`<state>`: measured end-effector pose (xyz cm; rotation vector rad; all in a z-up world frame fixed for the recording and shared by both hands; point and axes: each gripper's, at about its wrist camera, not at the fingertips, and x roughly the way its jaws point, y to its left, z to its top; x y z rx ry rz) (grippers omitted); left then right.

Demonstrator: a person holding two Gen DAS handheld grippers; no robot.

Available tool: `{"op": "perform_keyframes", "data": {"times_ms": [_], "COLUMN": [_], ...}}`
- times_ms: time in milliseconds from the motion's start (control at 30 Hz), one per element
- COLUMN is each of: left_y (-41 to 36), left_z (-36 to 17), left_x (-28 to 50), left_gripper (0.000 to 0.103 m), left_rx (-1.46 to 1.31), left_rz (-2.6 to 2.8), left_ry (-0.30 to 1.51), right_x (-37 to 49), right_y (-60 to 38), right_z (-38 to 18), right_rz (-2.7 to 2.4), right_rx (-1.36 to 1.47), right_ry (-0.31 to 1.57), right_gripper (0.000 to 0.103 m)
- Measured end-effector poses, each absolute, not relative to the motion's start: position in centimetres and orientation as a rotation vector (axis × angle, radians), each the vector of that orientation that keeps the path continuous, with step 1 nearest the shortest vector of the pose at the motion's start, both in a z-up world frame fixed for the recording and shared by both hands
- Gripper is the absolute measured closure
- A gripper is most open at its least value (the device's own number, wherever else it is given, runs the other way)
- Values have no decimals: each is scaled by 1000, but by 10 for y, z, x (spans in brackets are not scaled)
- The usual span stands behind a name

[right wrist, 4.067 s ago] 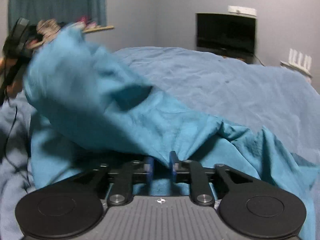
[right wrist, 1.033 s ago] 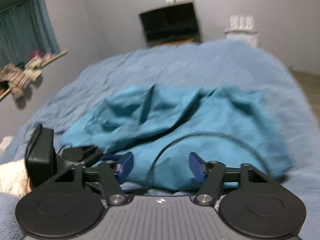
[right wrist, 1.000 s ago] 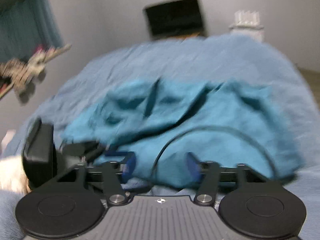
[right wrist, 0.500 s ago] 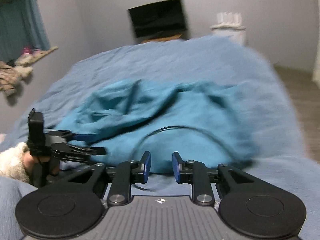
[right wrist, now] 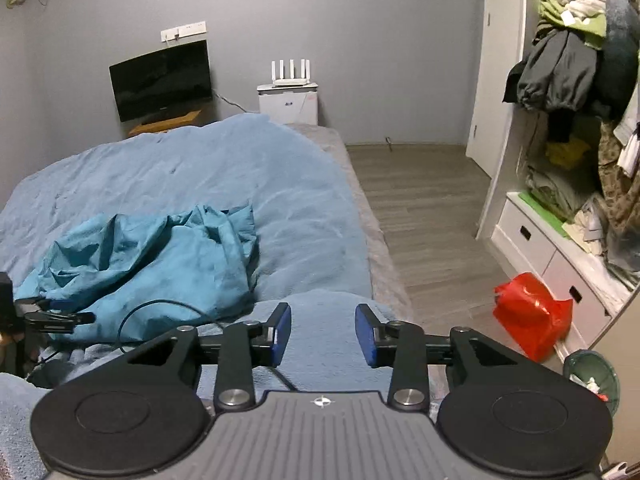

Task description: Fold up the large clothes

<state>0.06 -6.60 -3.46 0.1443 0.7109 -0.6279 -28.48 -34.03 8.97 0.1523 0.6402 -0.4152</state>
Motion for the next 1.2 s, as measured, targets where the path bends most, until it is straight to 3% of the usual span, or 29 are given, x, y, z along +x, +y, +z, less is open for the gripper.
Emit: {"op": "perform_keyframes", "data": {"times_ms": [267,567,800,1033,1133,1200], "left_y": [-156,-170,-164,-162,-161,-161], "left_z": [-37,-40,-41,-42,-46,-49], "left_x": [8,-8,-24,-29,-25,-22], "left_gripper": [20,21,21,21,20,20], "left_rx": [241,248,294,327,313,305], "left_rz": [-700,-841,-846,-860,-869,-872], "left_ry": [724,709,672,643,655,663], "right_x": [-307,-243,-129,-60,-48,-38], "right_y": [-360,-323,-298,-311,-306,-304], "right_z": [115,73,1,-79,-95,-106], "right_rz": [-549,-299,-146,-195,-244,-263], "right_rx": [133,212,433,757,774,789], "right_ry": [556,620,710,881,889,899], "right_gripper": [62,56,38,33,23,10]}}
